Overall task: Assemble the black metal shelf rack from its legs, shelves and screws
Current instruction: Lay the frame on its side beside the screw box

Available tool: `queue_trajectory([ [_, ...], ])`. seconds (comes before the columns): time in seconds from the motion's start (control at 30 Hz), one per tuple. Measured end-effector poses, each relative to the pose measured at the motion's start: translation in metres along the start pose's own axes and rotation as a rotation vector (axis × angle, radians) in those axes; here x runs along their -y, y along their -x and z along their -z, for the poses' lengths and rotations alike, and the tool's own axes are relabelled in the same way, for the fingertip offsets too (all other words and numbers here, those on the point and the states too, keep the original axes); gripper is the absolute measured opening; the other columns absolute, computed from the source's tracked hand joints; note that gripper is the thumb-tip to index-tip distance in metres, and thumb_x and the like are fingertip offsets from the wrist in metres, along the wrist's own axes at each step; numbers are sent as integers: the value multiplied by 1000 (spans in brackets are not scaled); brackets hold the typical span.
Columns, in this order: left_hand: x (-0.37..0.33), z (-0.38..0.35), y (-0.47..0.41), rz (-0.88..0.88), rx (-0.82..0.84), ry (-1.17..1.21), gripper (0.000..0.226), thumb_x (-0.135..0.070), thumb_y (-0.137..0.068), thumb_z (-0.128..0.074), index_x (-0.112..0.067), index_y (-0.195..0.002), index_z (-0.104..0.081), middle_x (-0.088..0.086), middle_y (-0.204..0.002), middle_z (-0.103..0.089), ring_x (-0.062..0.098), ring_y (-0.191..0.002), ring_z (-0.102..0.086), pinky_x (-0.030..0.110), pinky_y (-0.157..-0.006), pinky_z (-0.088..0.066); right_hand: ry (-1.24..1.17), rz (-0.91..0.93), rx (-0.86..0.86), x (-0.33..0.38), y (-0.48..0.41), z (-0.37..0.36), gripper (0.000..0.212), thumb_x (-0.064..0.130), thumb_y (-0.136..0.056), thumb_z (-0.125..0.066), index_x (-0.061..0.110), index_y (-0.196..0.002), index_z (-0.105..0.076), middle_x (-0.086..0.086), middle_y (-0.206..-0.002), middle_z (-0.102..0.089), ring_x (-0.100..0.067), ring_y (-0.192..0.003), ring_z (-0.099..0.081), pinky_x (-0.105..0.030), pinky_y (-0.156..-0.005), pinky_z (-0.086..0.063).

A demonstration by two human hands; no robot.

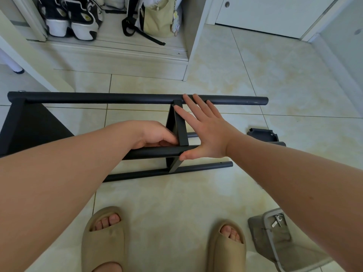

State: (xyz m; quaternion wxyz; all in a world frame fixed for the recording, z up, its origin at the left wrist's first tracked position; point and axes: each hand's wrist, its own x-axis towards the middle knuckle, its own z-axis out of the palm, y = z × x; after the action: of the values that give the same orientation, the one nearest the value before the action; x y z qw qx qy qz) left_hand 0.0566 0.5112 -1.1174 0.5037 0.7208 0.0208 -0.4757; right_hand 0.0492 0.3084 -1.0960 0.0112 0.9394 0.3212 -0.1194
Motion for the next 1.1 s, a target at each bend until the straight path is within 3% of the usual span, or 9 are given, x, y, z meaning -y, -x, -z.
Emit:
queue_trajectory([
  [0.17,-1,-1,0,27,19,-5,16,-19,-92,-65,-9,-100,-75,3,-80,-74,13,-65,-68,23,-61,-49,9,0,0,0,0,0,126,99,-64,-31,30,-161,10,-5,-168,21,-28,-154,21,-50,-125,8],
  [0.33,-1,-1,1,-15,7,-16,11,-13,-91,-64,-10,-93,-74,3,-82,-76,10,-68,-71,15,-57,-51,10,-1,0,0,0,-1,126,99,-64,-31,29,-161,9,-5,-168,20,-28,-154,20,-50,-125,8],
  [0.67,-1,-1,0,26,-18,6,11,-19,-89,-69,-11,-85,-75,5,-80,-77,13,-64,-72,16,-52,-50,11,2,-3,0,0,0,126,99,-65,-31,29,-161,9,-6,-168,20,-29,-154,20,-50,-125,8],
  [0.87,1,-1,-2,-13,3,-5,17,-20,-91,-67,-9,-102,-74,6,-97,-78,16,-89,-73,26,-80,-51,13,1,-8,0,0,-1,126,99,-65,-31,29,-161,8,-6,-168,20,-29,-154,20,-50,-125,7],
  [1.1,0,2,-2,3,22,-9,13,-18,-92,-66,-10,-95,-75,6,-91,-77,17,-80,-72,28,-78,-51,8,4,-10,0,0,-1,125,99,-65,-31,29,-161,8,-6,-168,20,-29,-154,20,-50,-125,7],
])
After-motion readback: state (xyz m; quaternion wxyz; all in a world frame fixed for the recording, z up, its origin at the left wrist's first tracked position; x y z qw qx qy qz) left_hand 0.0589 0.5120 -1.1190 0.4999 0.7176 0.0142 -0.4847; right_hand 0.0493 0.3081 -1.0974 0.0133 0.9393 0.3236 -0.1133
